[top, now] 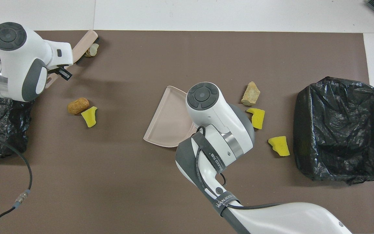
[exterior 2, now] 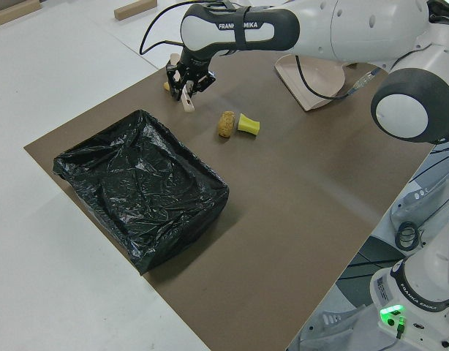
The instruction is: Sweep and dump trash in bin
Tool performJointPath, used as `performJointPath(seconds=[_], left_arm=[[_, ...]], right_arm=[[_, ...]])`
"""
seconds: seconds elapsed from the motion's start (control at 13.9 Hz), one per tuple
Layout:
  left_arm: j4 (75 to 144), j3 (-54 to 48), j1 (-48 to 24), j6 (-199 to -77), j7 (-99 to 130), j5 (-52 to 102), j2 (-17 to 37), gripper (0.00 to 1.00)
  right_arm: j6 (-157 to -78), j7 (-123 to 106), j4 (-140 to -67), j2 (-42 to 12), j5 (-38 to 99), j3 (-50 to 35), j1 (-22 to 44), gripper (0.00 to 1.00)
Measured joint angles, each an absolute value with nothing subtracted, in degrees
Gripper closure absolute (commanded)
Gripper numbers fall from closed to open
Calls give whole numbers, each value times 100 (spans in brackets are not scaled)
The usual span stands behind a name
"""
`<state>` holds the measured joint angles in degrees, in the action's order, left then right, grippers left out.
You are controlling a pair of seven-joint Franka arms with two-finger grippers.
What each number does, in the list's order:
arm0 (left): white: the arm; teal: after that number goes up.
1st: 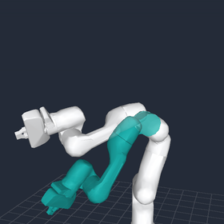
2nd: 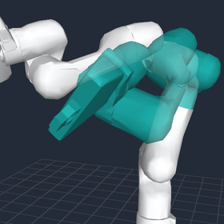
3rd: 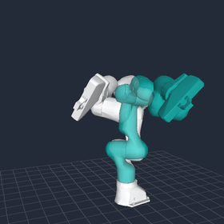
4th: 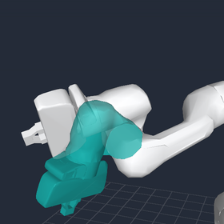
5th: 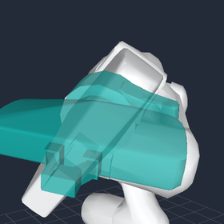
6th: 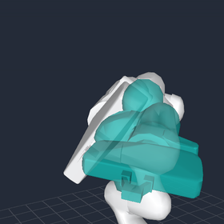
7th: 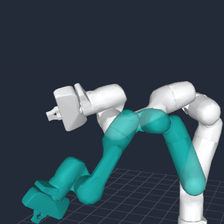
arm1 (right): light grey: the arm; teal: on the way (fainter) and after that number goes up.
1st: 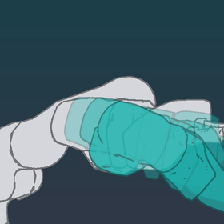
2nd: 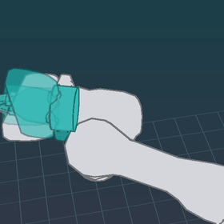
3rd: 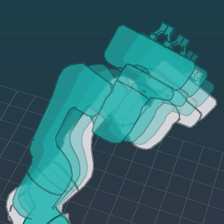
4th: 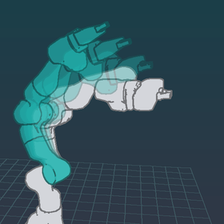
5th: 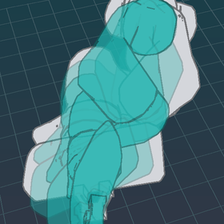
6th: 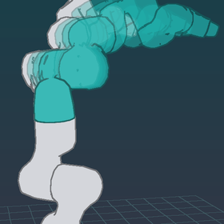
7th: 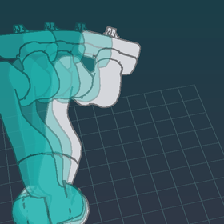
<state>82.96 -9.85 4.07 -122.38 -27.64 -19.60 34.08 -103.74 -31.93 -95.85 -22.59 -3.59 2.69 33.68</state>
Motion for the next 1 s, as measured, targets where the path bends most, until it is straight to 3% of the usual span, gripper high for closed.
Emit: performJointPath(seconds=[0.57,1.0], left_arm=[[8468,-1134,404,-9559,-3826,-1251,2666,100],[9357,-1198,181,-9266,-3692,-1042,1831,100]], right_arm=[[-10293,-3193,-9591,-2259,-358,276,3342,100],[-10291,-3193,-9591,-2259,-358,275,3343,100]])
